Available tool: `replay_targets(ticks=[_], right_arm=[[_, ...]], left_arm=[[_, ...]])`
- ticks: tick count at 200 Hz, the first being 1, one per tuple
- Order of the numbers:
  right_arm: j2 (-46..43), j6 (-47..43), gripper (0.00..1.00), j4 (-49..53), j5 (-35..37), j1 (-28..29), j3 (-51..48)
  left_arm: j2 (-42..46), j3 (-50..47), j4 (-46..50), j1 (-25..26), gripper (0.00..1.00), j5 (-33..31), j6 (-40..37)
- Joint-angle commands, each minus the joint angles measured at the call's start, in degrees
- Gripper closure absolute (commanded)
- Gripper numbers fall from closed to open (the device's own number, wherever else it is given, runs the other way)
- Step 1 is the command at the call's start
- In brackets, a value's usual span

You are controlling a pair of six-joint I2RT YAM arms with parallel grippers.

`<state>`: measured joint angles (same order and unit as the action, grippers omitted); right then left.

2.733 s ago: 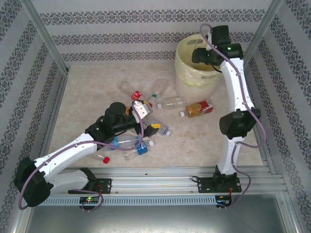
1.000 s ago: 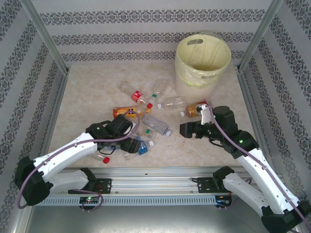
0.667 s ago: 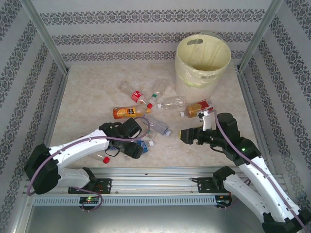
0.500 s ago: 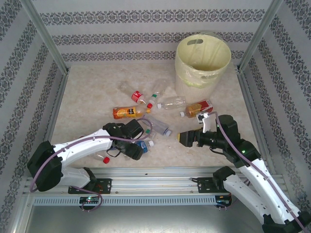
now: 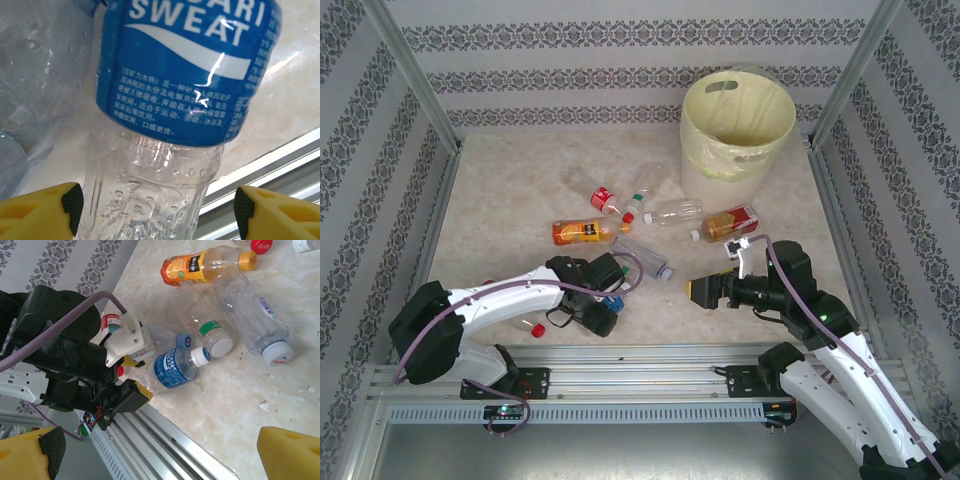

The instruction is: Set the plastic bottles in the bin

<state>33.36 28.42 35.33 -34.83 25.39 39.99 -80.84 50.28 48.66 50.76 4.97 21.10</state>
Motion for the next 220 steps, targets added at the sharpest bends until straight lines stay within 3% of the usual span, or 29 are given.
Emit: replay_targets(ticks=[1, 37, 94, 174, 220], right_arm=[[-0.6, 0.6, 0.02, 0.4, -0.4, 0.5, -0.9], [-0.7, 0.7, 0.02, 0.8, 0.6, 0.5, -1.1], [-1.8, 4.4, 0.02, -1.0, 4.4, 0.3, -2.9], [0.9, 23.9, 0.07, -25.8, 0.5, 0.2, -13.3], [4.8, 27.6, 0.08, -31.4, 1.7, 0.6, -16.1]], left_arm=[[-1.2, 1.2, 1.8, 1.5, 0.20, 0.2, 1.7], [-2.6, 0.4, 0.1, 2.1, 0.22, 0.5, 3.5], [-1.3, 0.2, -2.6, 2.3, 0.37, 2.3, 5.4], [9.4, -0.2, -19.5, 2.3, 0.44, 15.0, 11.6], [8.4, -1.0, -23.9, 2.3, 0.47, 14.8, 14.2]])
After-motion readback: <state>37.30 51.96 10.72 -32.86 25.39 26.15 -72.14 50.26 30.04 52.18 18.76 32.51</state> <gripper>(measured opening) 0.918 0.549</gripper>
